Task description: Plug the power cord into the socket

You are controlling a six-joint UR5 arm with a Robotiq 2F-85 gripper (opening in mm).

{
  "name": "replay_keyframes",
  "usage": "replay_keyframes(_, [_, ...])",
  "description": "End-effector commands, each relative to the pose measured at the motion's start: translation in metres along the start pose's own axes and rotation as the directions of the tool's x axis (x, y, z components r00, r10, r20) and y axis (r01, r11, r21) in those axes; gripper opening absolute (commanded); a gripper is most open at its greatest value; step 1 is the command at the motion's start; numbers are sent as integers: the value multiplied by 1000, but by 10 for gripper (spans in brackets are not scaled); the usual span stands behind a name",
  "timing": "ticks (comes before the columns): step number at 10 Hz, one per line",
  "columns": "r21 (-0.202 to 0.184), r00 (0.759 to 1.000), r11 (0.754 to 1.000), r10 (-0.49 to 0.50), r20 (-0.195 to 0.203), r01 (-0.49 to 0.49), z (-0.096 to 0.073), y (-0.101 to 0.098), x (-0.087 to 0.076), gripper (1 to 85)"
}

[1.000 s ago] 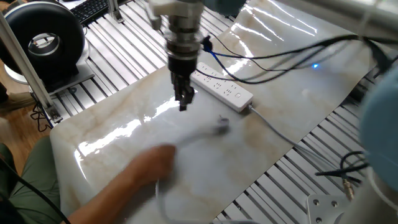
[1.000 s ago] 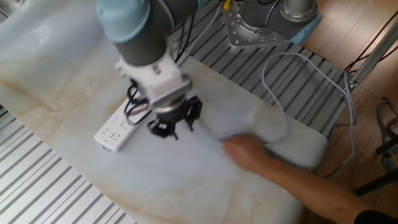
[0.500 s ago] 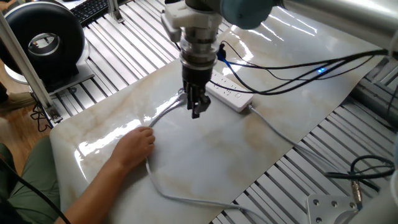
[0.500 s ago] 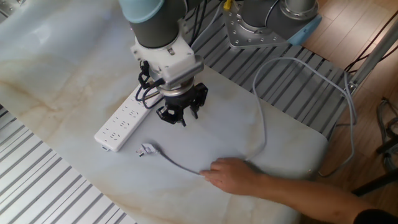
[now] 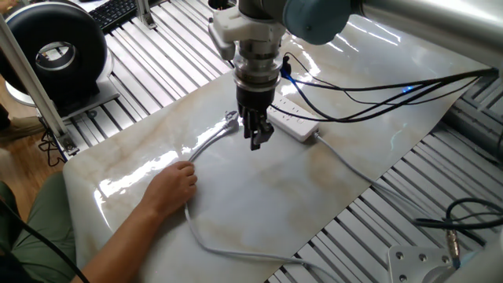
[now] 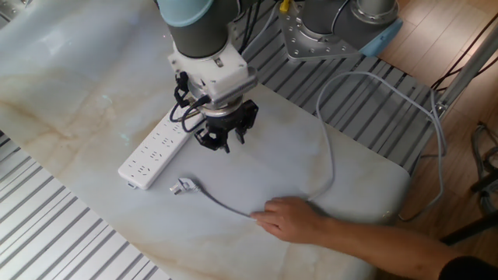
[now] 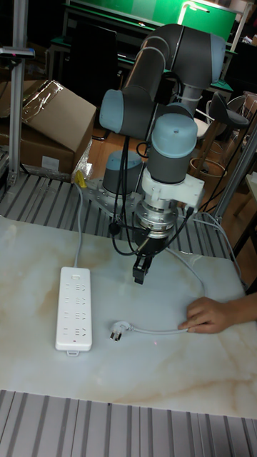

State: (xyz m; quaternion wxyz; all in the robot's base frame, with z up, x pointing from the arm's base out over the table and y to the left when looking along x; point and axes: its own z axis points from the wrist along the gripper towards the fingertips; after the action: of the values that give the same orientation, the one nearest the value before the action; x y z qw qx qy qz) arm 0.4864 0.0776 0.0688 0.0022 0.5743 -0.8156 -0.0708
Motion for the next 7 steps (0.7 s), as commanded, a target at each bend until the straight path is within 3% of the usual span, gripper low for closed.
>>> replay_keyframes(1, [-7, 995, 995, 95, 2, -95, -1, 2, 0, 410])
replay_keyframes(2, [2, 992, 992, 126, -16, -126, -1, 0, 5, 407])
replay_keyframes(4, [5, 983, 983, 182, -1, -182, -1, -2, 3, 427])
replay_keyframes(5, [17, 983, 983, 183, 20, -183, 2, -18, -3, 393])
replay_keyframes(6, [-10, 986, 988, 157, 53, -157, 5, -35, -21, 413])
replay_keyframes(7, [-16, 987, 989, 150, 60, -150, 4, -48, -30, 420])
